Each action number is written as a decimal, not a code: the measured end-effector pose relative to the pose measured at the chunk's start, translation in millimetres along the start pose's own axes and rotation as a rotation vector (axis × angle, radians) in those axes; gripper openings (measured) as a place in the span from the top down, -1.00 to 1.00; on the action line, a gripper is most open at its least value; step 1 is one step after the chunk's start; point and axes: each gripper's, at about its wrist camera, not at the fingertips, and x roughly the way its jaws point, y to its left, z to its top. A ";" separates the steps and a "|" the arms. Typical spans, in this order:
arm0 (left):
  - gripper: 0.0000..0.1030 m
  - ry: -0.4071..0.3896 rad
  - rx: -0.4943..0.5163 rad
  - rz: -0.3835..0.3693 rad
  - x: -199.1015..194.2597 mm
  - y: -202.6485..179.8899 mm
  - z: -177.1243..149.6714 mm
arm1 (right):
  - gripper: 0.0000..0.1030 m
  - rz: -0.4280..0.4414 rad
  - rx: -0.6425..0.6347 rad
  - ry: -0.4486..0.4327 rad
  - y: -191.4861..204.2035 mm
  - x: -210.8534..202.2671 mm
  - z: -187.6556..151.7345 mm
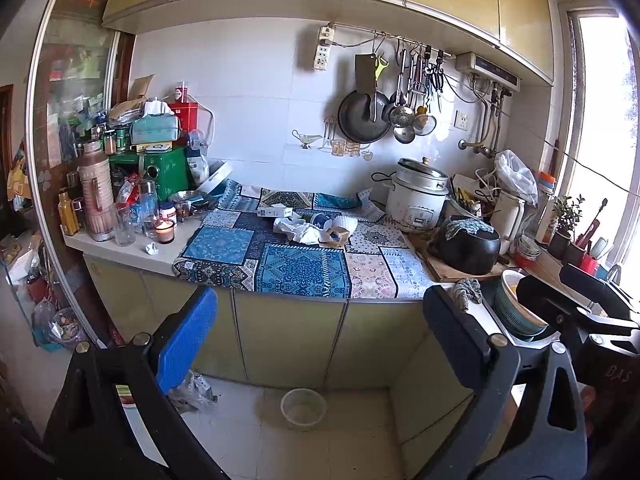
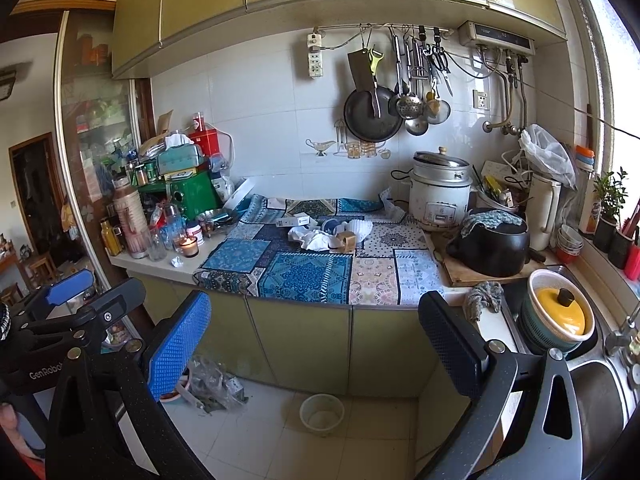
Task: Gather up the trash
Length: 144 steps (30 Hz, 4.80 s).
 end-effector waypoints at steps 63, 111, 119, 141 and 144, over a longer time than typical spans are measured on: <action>-0.99 0.091 0.011 0.119 221.4 -14.1 55.7 | -1.00 -0.119 0.094 0.068 -95.7 148.2 30.6; 0.05 0.724 -0.292 -0.033 741.3 78.6 41.3 | 0.17 0.302 -0.017 0.722 -118.9 619.0 55.7; 0.74 0.671 -0.283 -0.028 725.4 79.1 52.1 | 0.26 0.272 -0.017 0.707 -120.6 614.8 55.8; 0.94 0.392 -0.109 -0.134 596.2 97.9 132.0 | 0.27 0.099 0.117 0.511 -112.0 515.5 65.7; 0.94 0.384 -0.081 -0.166 572.5 95.0 129.6 | 0.27 0.076 0.131 0.483 -106.5 494.7 61.4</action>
